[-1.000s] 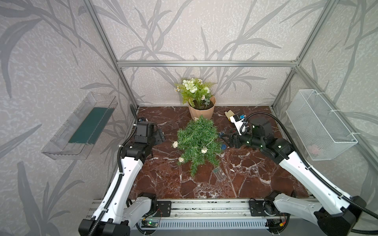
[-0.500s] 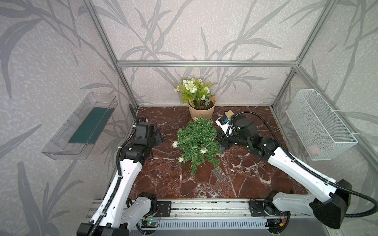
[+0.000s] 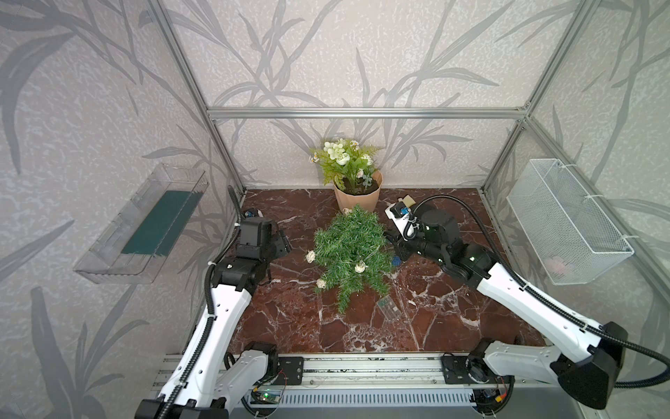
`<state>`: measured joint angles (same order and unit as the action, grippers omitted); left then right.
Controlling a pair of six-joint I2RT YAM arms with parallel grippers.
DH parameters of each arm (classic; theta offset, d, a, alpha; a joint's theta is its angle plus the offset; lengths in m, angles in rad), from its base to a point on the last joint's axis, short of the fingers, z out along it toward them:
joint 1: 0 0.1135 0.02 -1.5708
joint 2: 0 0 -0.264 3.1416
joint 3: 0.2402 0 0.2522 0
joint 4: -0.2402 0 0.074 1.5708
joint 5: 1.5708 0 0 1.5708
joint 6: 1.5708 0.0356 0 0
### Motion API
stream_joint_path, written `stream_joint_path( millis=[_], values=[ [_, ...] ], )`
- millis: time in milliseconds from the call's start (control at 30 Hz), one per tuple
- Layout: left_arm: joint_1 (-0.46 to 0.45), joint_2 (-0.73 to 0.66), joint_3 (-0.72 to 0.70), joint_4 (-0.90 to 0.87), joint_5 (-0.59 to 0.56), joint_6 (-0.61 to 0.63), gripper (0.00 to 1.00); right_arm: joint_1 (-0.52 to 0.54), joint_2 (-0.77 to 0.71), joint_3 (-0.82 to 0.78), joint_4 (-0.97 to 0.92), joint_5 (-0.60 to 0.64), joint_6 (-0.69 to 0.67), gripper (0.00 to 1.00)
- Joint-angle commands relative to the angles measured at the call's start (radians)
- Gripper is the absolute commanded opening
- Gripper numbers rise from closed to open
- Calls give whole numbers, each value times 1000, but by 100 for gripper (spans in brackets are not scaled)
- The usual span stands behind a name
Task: Remove string lights from the small christmas tree
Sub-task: Pick up the light string from the Christmas tree.
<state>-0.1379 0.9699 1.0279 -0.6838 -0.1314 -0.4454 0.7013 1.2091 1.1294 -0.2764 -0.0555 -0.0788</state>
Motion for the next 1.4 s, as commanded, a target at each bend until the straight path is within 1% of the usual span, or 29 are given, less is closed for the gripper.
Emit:
stream_joint_path(
  millis=[0, 167, 367, 533, 633, 800, 867, 967, 1033, 1200, 1367],
  values=[
    [-7, -23, 15, -19, -13, 5, 71, 4, -34, -6, -1, 26, -10, 9],
    [-7, -34, 19, -22, -32, 19, 71, 4, -67, -2, -42, 42, -9, 7],
    [-7, -33, 19, -26, -37, 23, 71, 8, -133, -8, -121, 27, 6, 6],
    [-7, -58, 13, 7, -28, 7, 67, 40, -183, -16, -144, 20, 10, 4],
    [-7, -61, 36, 3, -22, 11, 67, 90, -194, 12, -187, 34, -4, 2],
    [-7, -54, 76, -28, -29, 39, 67, 223, -200, 91, -283, 132, -64, 1],
    [-6, -54, 81, -28, -33, 47, 67, 265, -197, 130, -307, 153, -75, 1],
    [-7, -56, 84, -20, -19, 45, 67, 313, -177, 203, -330, 162, -78, 1],
    [-9, -64, 78, 0, 5, 39, 67, 370, -149, 260, -343, 181, -90, 0],
    [-10, -79, 84, 29, 65, 46, 67, 491, -29, 430, -356, 233, -138, 0],
    [-11, -90, 112, 14, 113, 75, 67, 523, 118, 605, -360, 171, -148, 0]
  ],
)
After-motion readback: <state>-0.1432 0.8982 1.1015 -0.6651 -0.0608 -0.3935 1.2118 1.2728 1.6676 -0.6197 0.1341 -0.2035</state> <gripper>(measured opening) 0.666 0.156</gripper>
